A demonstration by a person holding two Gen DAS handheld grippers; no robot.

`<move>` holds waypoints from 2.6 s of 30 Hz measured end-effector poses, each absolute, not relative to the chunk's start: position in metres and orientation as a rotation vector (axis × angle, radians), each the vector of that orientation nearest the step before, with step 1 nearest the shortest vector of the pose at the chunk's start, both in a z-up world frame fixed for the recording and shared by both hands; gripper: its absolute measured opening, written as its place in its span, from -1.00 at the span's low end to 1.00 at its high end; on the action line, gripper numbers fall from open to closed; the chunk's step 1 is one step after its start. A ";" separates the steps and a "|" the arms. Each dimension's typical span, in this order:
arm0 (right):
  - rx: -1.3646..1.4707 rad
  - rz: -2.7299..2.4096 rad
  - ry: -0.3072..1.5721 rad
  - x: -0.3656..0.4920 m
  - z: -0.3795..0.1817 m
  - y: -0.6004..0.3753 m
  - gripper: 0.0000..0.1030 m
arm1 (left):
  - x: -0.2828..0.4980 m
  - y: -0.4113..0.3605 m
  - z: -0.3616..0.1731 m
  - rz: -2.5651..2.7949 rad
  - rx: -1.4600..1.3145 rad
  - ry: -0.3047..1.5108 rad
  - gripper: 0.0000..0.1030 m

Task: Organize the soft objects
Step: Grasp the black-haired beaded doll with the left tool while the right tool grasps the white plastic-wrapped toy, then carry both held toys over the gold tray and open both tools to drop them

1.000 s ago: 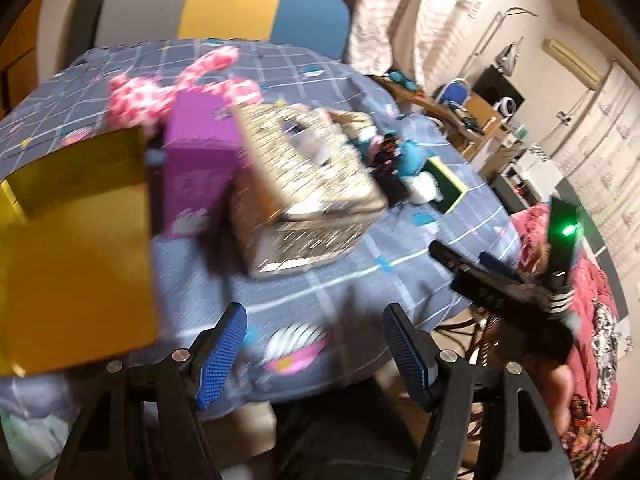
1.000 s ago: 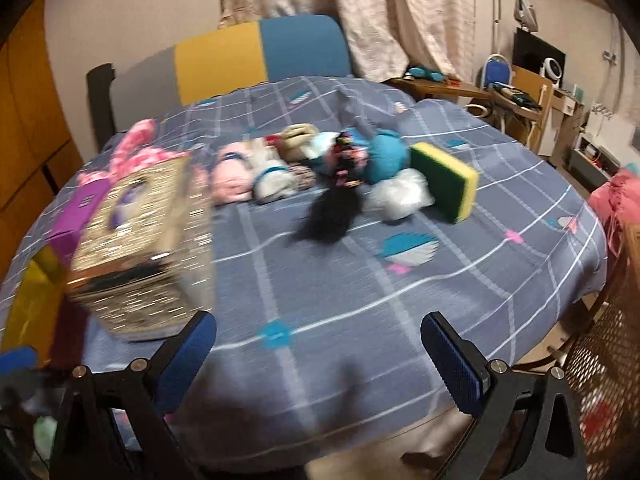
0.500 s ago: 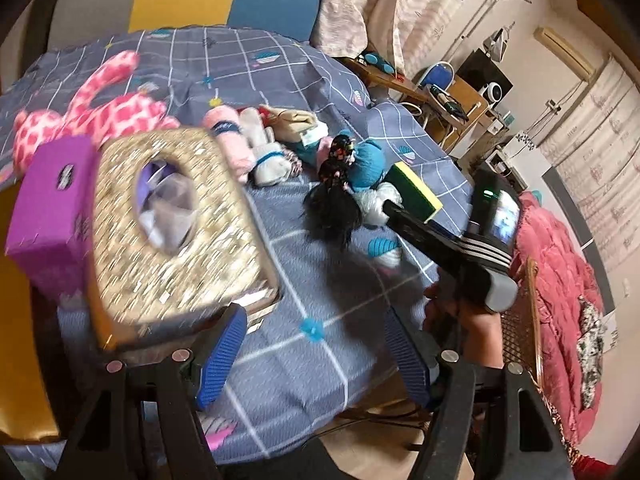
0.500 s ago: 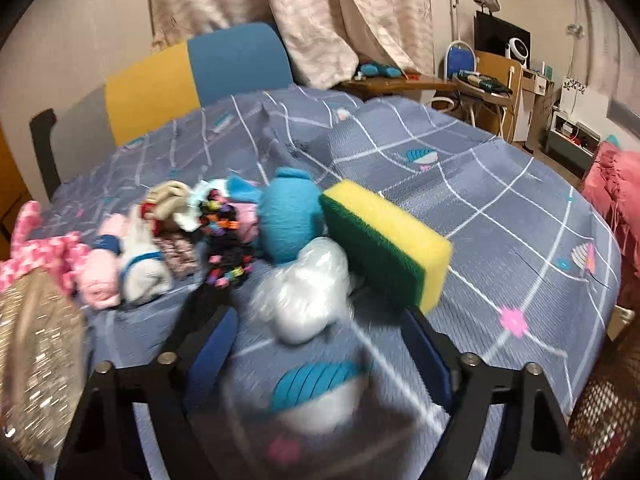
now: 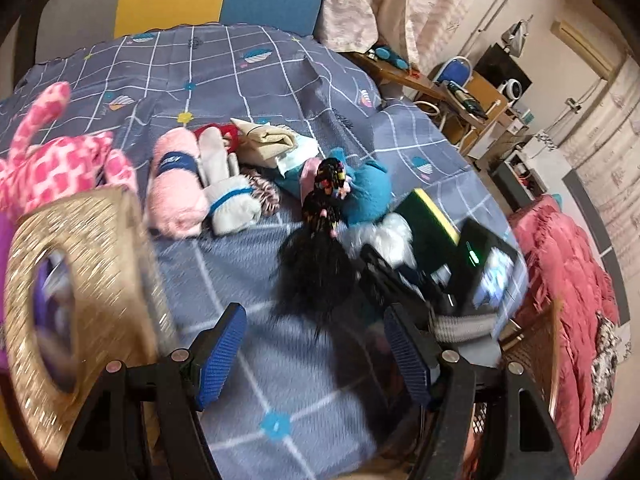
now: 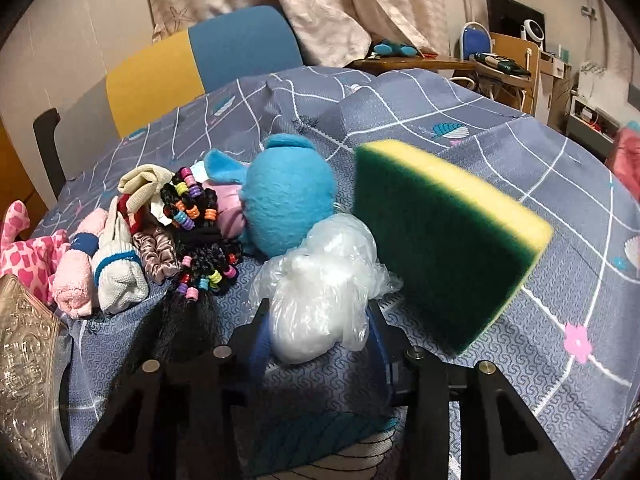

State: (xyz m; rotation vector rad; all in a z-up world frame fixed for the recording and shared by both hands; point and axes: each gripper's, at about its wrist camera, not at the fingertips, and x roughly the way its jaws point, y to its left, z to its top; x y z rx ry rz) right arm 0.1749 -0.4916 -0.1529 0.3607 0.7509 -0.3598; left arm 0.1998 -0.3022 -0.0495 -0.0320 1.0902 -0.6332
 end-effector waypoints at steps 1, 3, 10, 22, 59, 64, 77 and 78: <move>0.367 -0.363 0.738 0.173 -0.154 -0.493 -0.16 | 0.207 -0.311 -0.053 -0.622 -0.026 1.088 0.41; 0.381 -0.373 0.718 0.169 -0.155 -0.495 -0.17 | 0.218 -0.323 -0.060 -0.594 -0.014 1.084 0.41; 0.418 -0.363 0.678 0.164 -0.160 -0.501 -0.17 | 0.265 -0.363 -0.098 -0.491 -0.015 1.141 0.41; 0.416 -0.364 0.671 0.164 -0.162 -0.501 -0.17 | 0.303 -0.400 -0.146 -0.522 0.103 1.176 -0.19; 0.145 -0.449 0.743 0.175 -0.142 -0.457 -0.22 | 0.178 -0.145 -0.020 -0.642 -0.081 0.913 -0.77; 0.196 -0.410 0.728 0.165 -0.127 -0.440 -0.22 | 0.186 -0.077 -0.016 -0.536 -0.137 0.883 -0.77; 0.249 -0.256 0.588 0.128 -0.058 -0.351 -0.22 | 0.244 0.062 -0.076 -0.313 -0.243 1.030 -0.76; 0.259 -0.248 0.581 0.126 -0.053 -0.346 -0.22 | 0.249 0.068 -0.080 -0.300 -0.238 1.042 -0.76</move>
